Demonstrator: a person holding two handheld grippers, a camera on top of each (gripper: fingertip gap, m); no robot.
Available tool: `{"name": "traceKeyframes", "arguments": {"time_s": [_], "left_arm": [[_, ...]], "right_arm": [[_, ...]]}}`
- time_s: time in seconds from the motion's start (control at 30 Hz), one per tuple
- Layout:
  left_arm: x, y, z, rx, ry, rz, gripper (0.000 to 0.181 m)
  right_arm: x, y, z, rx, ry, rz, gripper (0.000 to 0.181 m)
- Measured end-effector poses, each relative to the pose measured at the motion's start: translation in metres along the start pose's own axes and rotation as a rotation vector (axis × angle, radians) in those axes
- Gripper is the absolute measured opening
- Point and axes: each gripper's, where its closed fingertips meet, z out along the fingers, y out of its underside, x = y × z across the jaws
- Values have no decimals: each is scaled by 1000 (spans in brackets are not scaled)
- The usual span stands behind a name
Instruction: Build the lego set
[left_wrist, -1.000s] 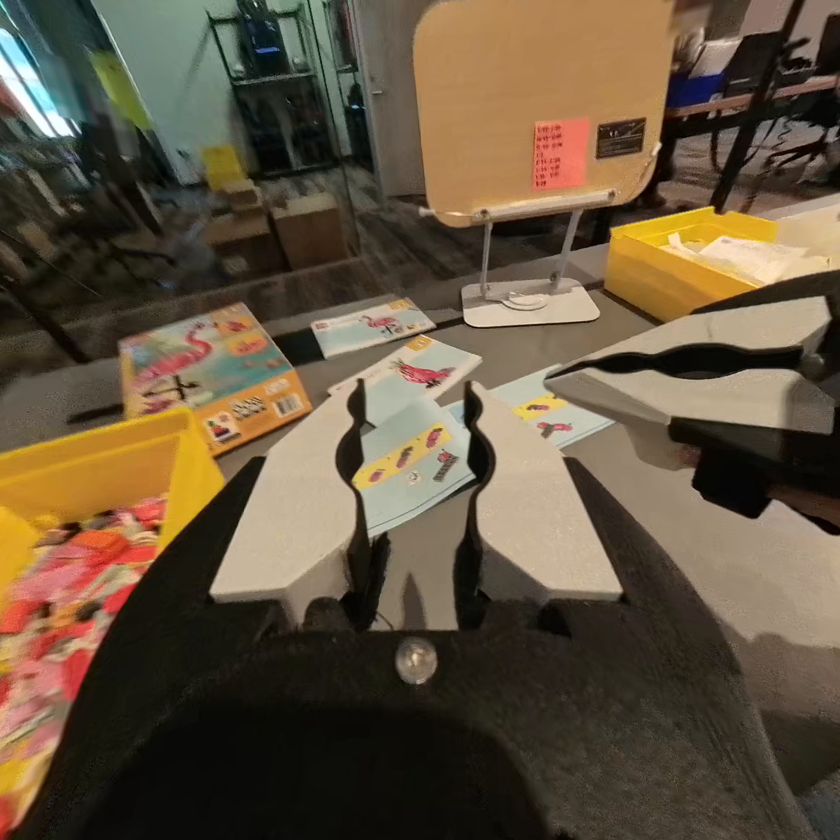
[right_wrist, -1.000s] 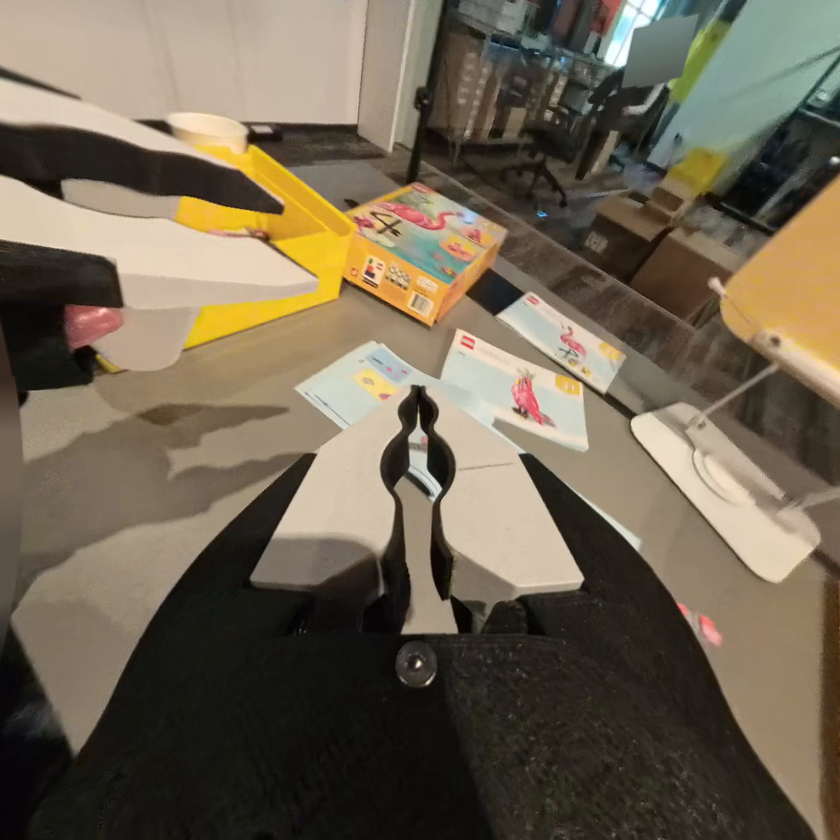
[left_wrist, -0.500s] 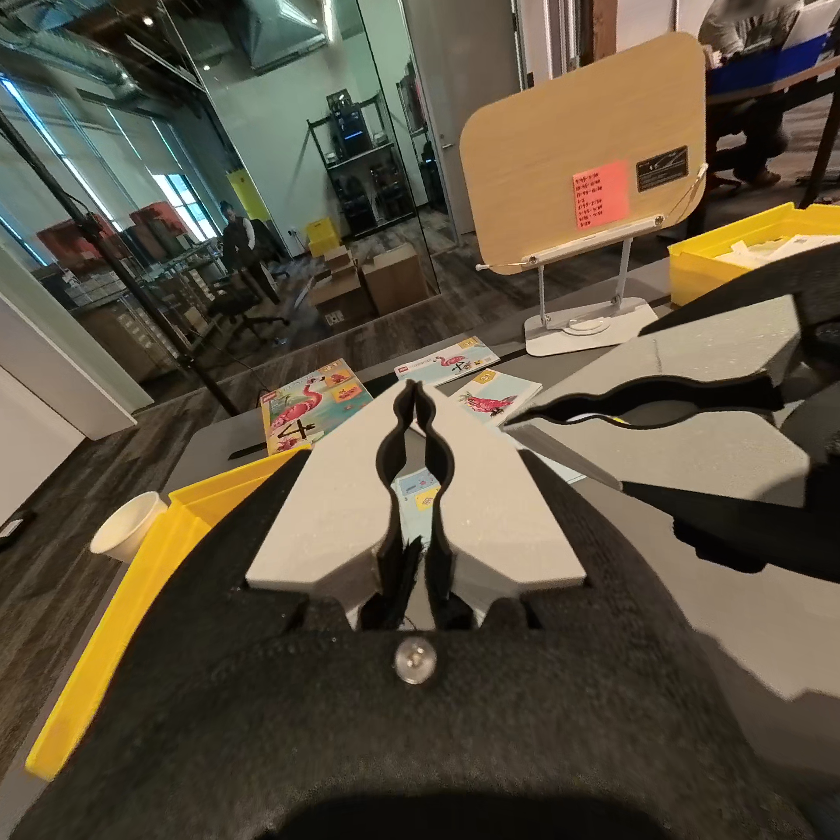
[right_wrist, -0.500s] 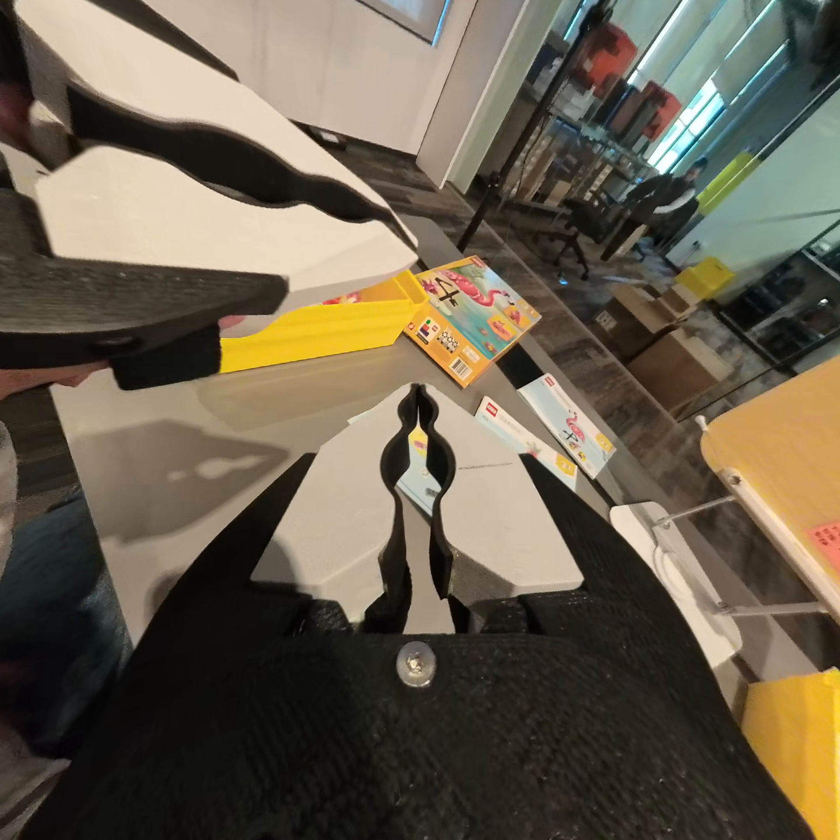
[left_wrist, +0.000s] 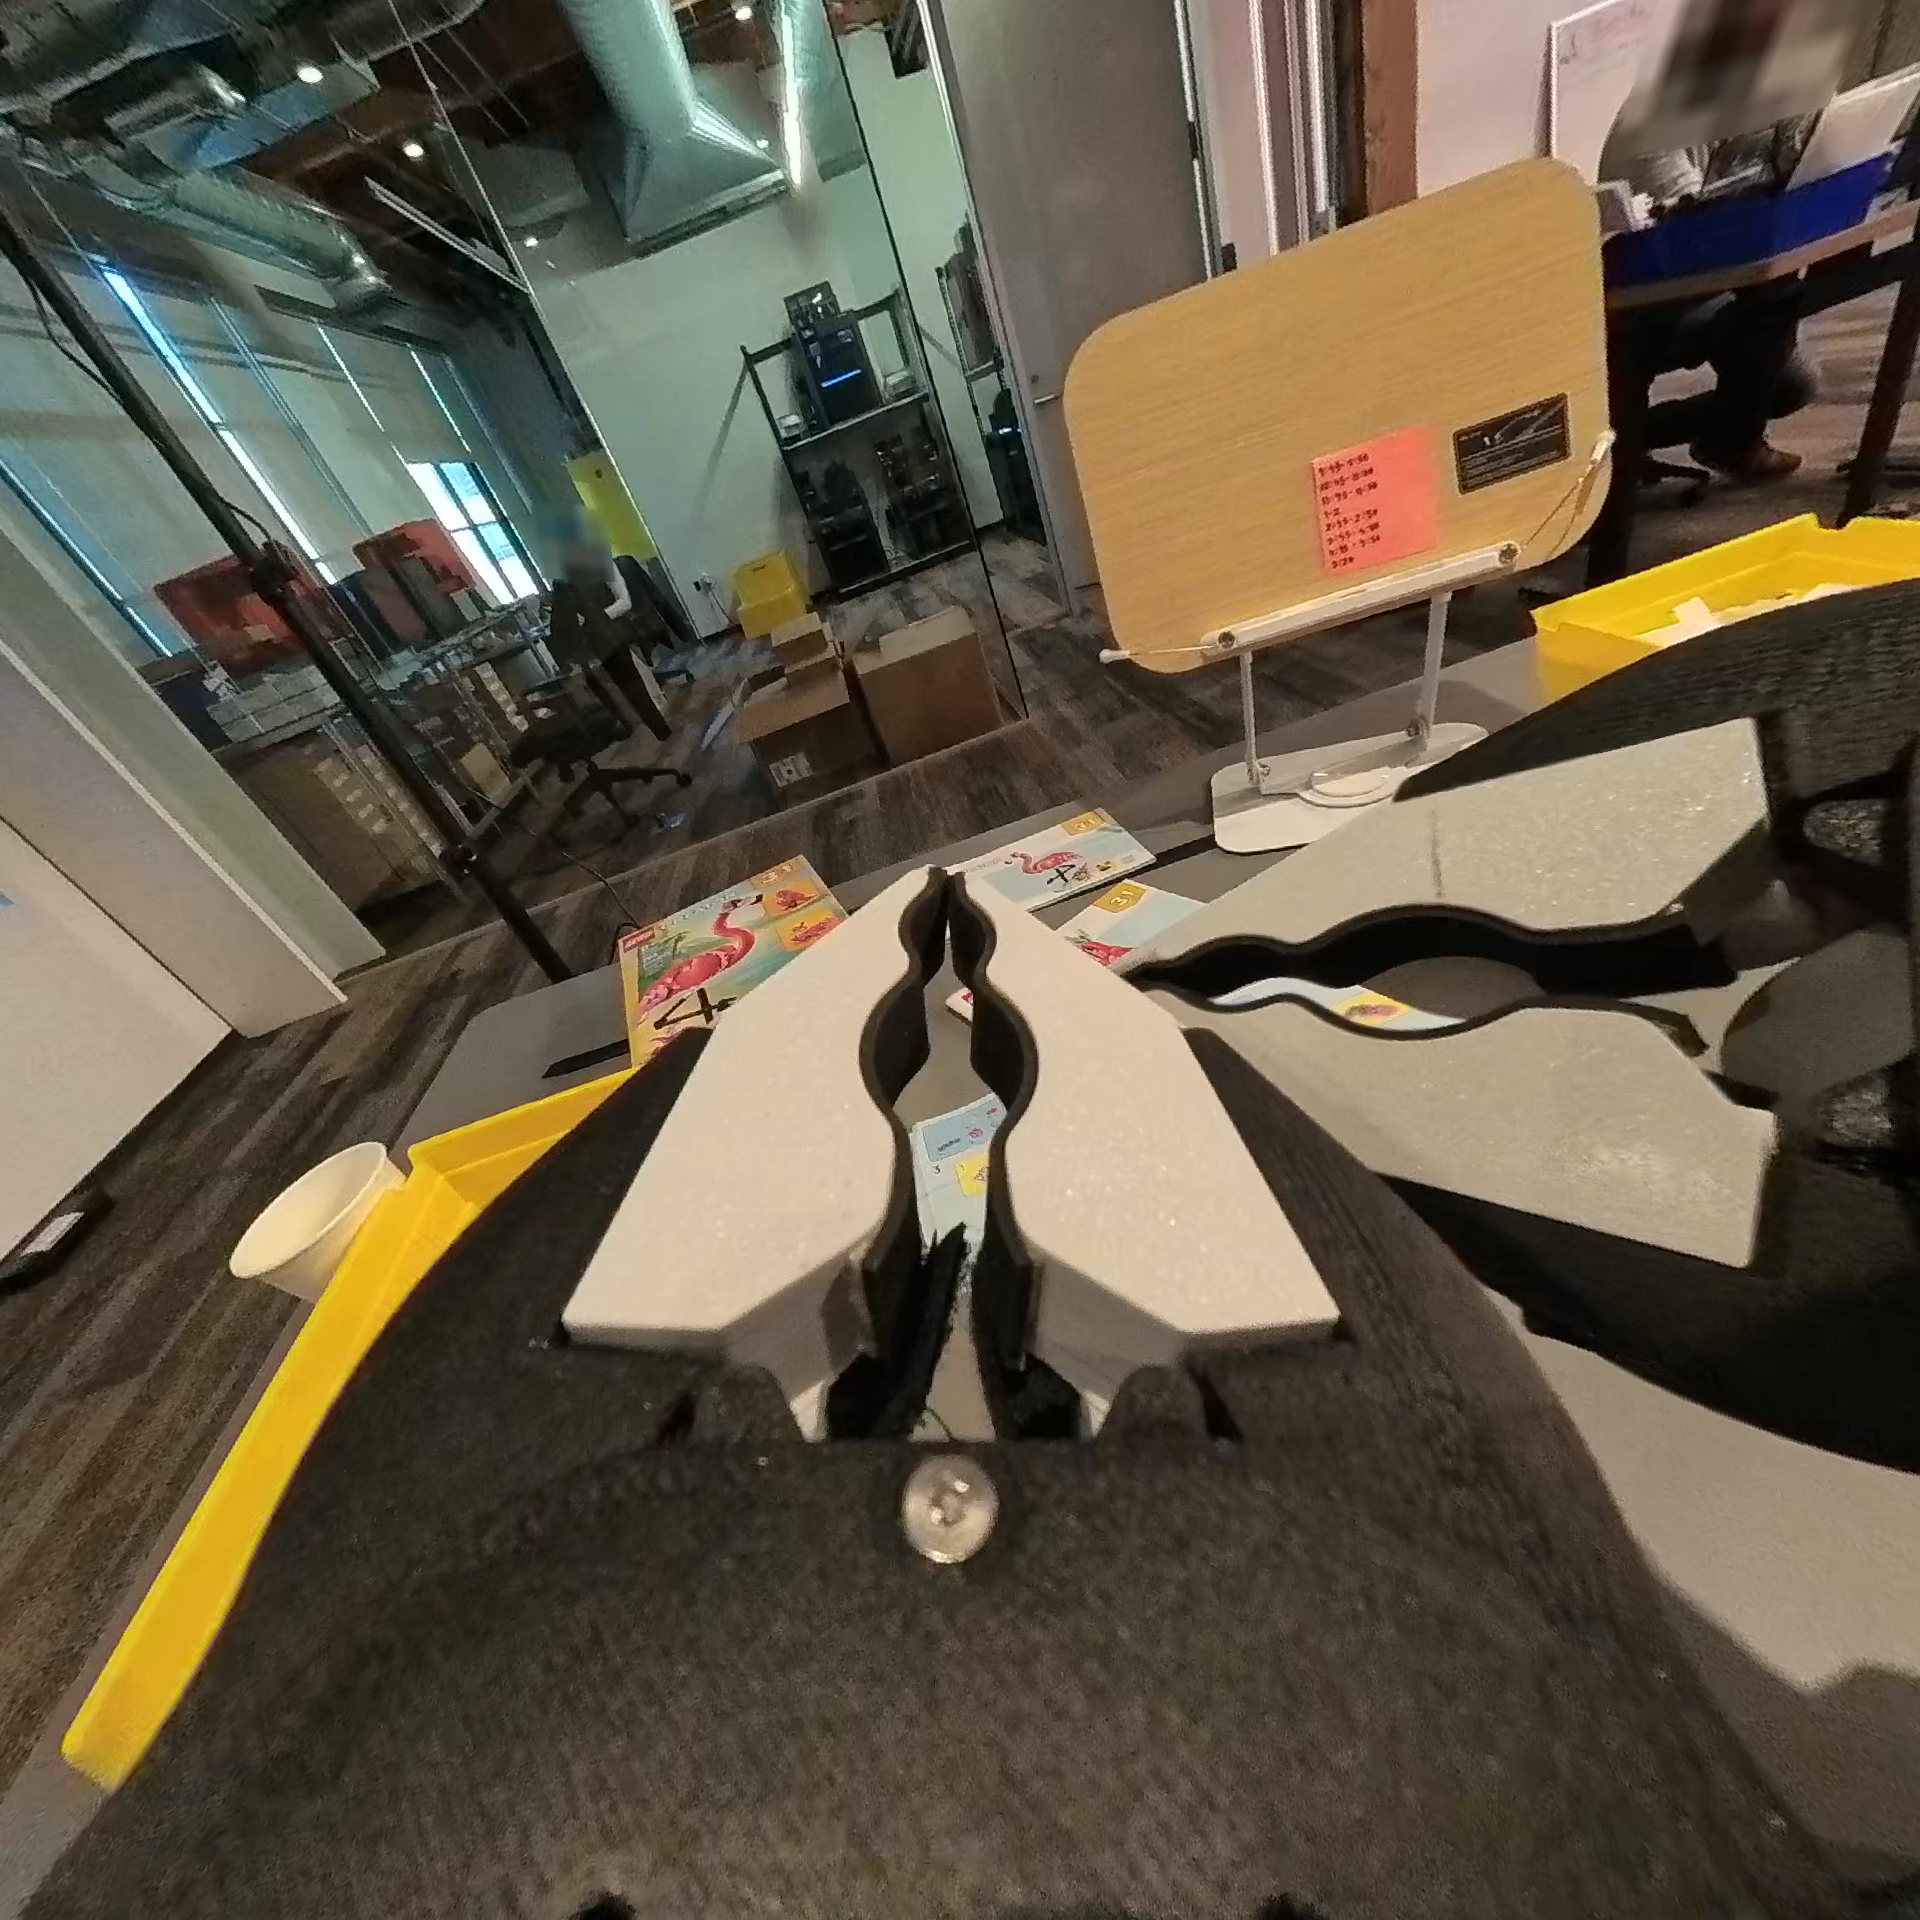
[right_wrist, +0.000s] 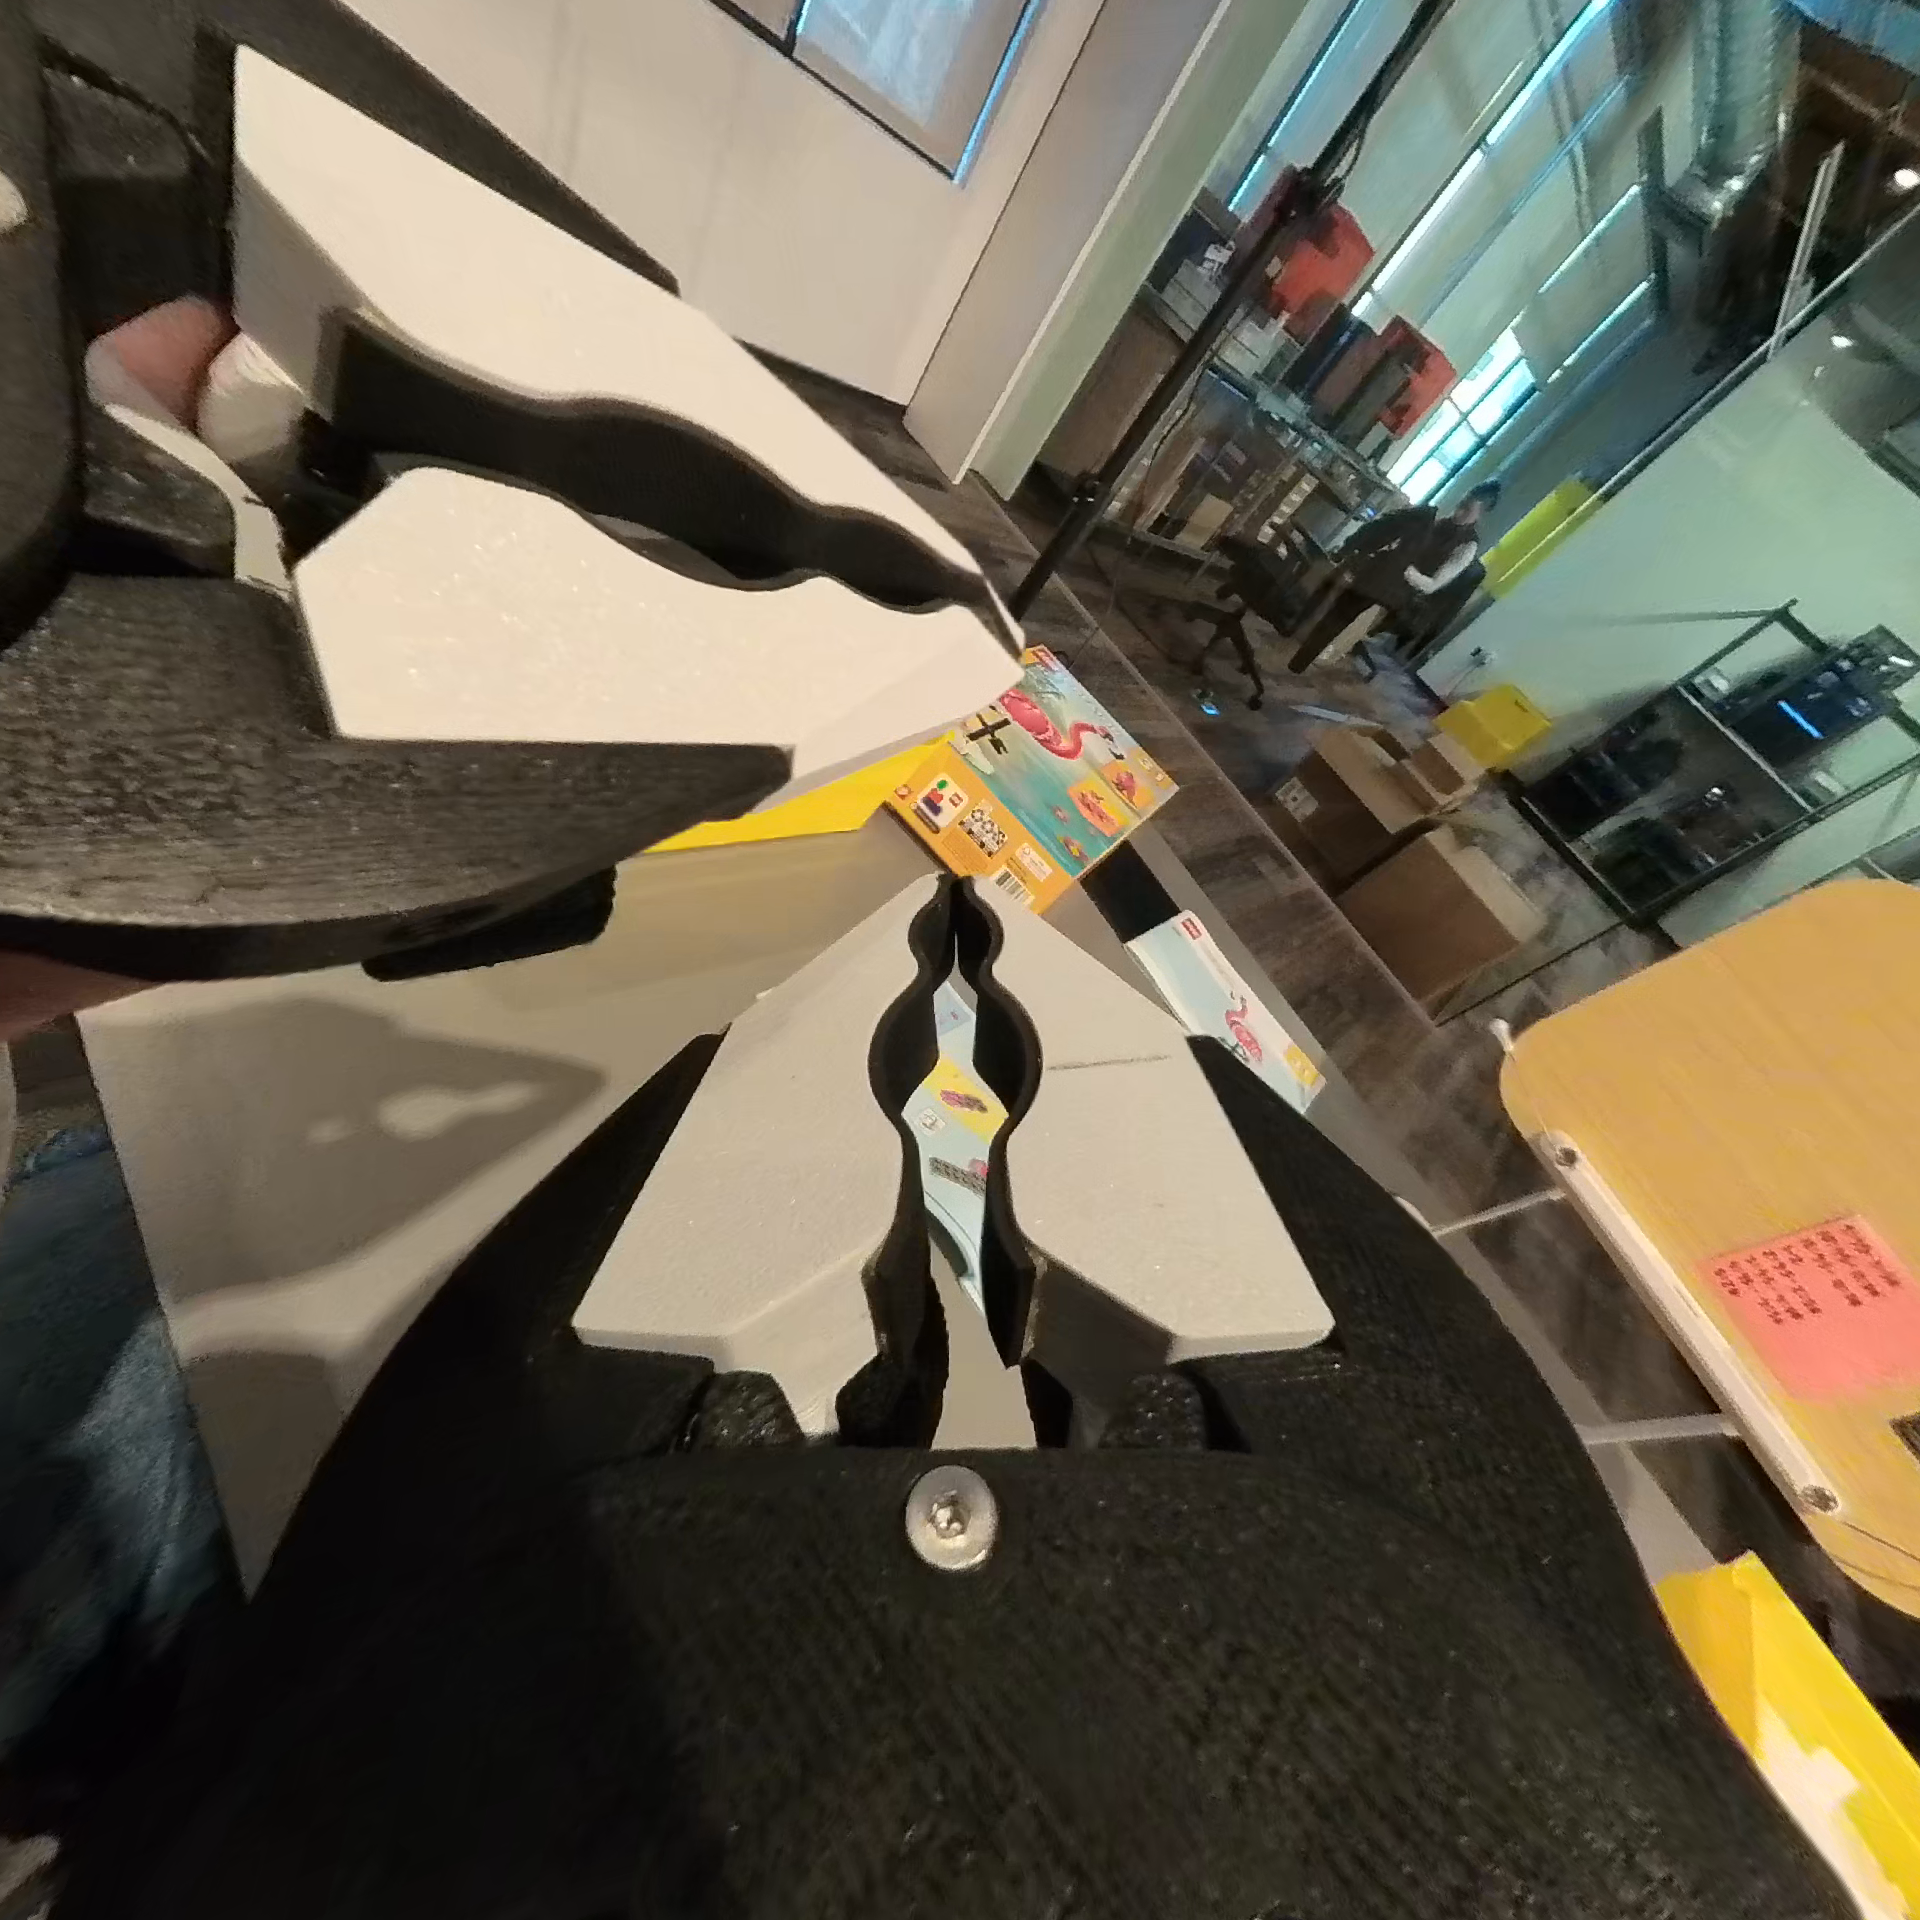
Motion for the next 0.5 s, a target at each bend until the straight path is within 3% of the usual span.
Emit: {"name": "traceKeyframes", "arguments": {"time_s": [0.03, 0.37, 0.5], "left_arm": [[-1, 1, 1, 0, -2, -3, 0], [2, 8, 6, 7, 27, -17, 0], [-4, 30, 13, -25, 50, -64, 0]], "right_arm": [[0, 1, 1, -5, 1, -2, 0], [-6, 6, 8, -8, -15, -3, 0], [-6, 13, 17, -27, -22, 18, 0]]}}
